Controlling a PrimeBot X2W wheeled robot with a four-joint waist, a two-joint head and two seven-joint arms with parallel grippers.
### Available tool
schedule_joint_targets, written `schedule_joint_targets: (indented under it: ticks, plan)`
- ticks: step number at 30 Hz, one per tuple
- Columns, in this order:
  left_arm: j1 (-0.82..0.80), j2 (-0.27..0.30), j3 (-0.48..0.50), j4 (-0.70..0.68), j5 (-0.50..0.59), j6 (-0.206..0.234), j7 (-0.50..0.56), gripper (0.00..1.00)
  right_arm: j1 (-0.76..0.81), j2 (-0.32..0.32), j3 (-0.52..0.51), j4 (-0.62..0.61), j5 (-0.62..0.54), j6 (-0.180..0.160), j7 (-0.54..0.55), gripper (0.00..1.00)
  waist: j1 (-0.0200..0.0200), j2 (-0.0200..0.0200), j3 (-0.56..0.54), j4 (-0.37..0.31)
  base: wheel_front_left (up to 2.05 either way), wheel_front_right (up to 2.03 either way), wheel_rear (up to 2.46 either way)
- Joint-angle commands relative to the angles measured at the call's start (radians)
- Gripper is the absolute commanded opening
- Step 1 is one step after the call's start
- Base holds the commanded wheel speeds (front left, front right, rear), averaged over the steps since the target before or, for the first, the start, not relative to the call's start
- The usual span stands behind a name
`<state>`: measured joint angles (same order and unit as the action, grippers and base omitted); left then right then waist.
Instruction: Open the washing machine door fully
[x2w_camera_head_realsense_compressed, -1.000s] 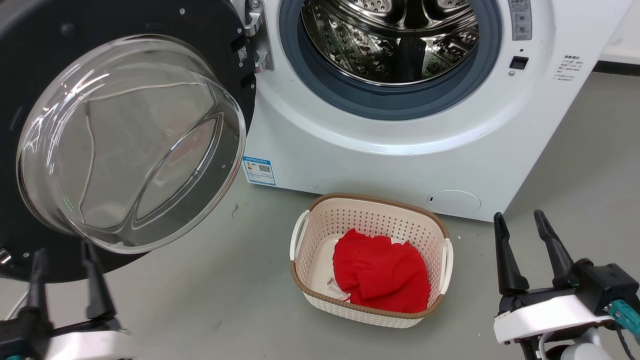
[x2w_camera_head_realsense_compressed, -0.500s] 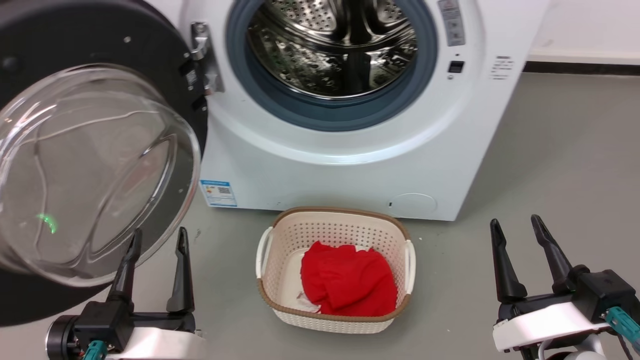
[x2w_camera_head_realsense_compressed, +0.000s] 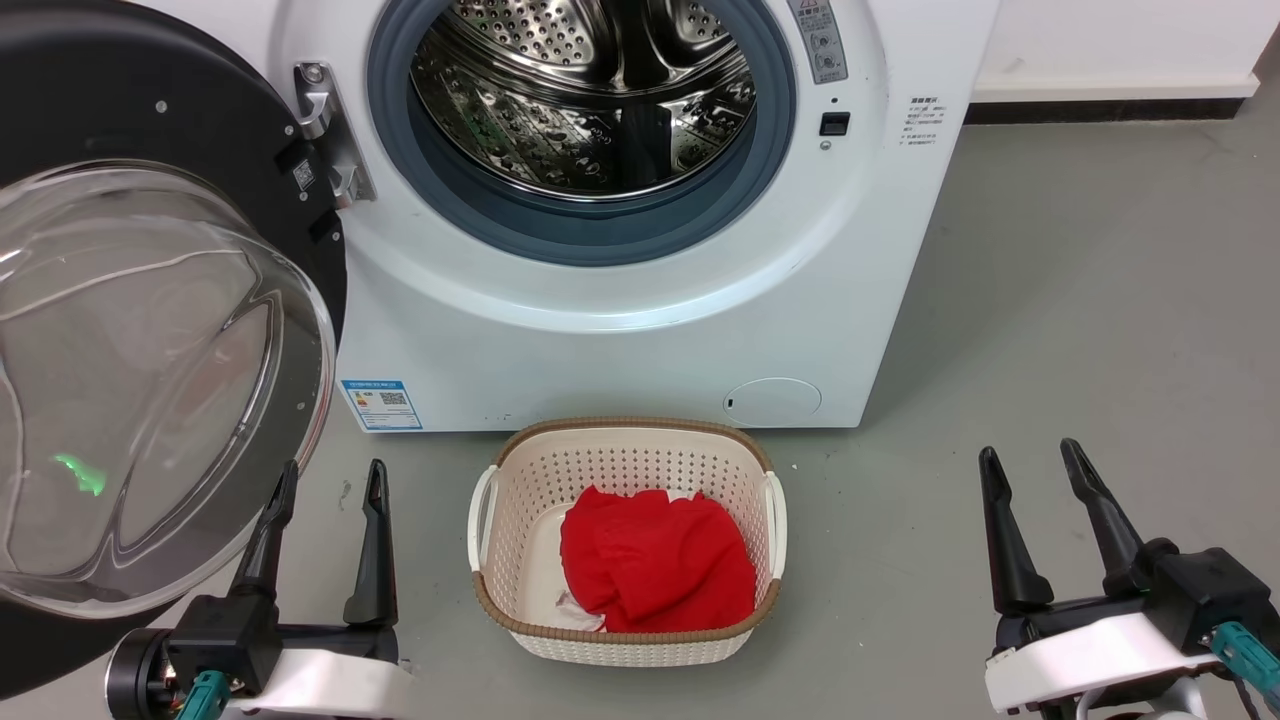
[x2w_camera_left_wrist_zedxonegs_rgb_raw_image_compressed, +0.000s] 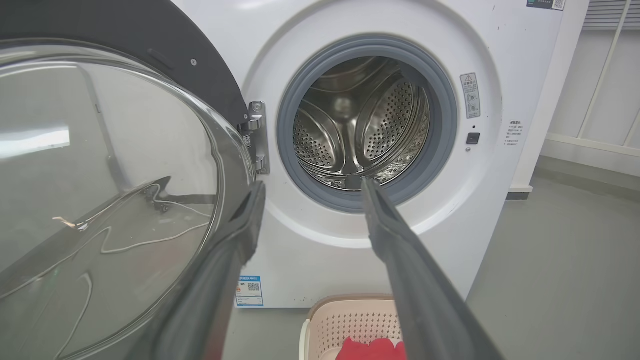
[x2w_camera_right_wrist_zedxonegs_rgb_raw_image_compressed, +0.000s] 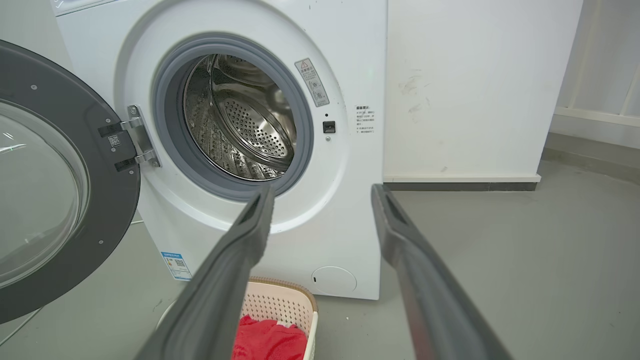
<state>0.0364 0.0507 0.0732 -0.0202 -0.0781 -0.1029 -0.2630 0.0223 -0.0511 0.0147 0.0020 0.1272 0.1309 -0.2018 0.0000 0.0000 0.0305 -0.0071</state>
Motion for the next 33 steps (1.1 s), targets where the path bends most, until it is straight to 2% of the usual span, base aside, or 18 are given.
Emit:
schedule_joint_targets:
  ticks: [1, 13, 14, 16, 33]
  plan:
    - [-0.007, 0.000, 0.002, 0.006, 0.003, -0.001, -0.002, 1.00, -0.007, 0.002, 0.003, 0.003, 0.001, 0.000, -0.005, 1.00, 0.0000, 0.0000, 0.000, -0.002, 0.00, 0.00, 0.00]
    - [-0.016, 0.005, 0.001, 0.011, 0.020, -0.009, -0.002, 1.00, -0.009, 0.002, 0.006, 0.013, 0.014, 0.000, -0.011, 1.00, 0.0000, 0.0000, 0.003, -0.004, 0.00, 0.00, 0.00]
    - [-0.005, 0.003, -0.001, 0.012, 0.016, -0.007, 0.000, 0.00, -0.001, 0.000, 0.005, 0.012, 0.014, 0.000, -0.009, 0.00, 0.0000, 0.0000, 0.003, -0.004, 0.00, 0.00, 0.00]
    - [-0.010, 0.001, 0.004, 0.030, 0.002, -0.008, 0.006, 0.00, 0.006, 0.000, 0.010, 0.018, 0.028, 0.000, -0.009, 0.00, 0.0000, 0.0000, 0.002, -0.004, 0.00, 0.00, 0.00]
    - [-0.041, 0.001, 0.012, 0.080, -0.348, -0.012, 0.092, 0.00, -0.030, -0.021, 0.002, 0.068, 0.385, 0.000, 0.045, 0.00, 0.0000, 0.0000, -0.002, -0.002, 0.00, 0.00, 0.00]
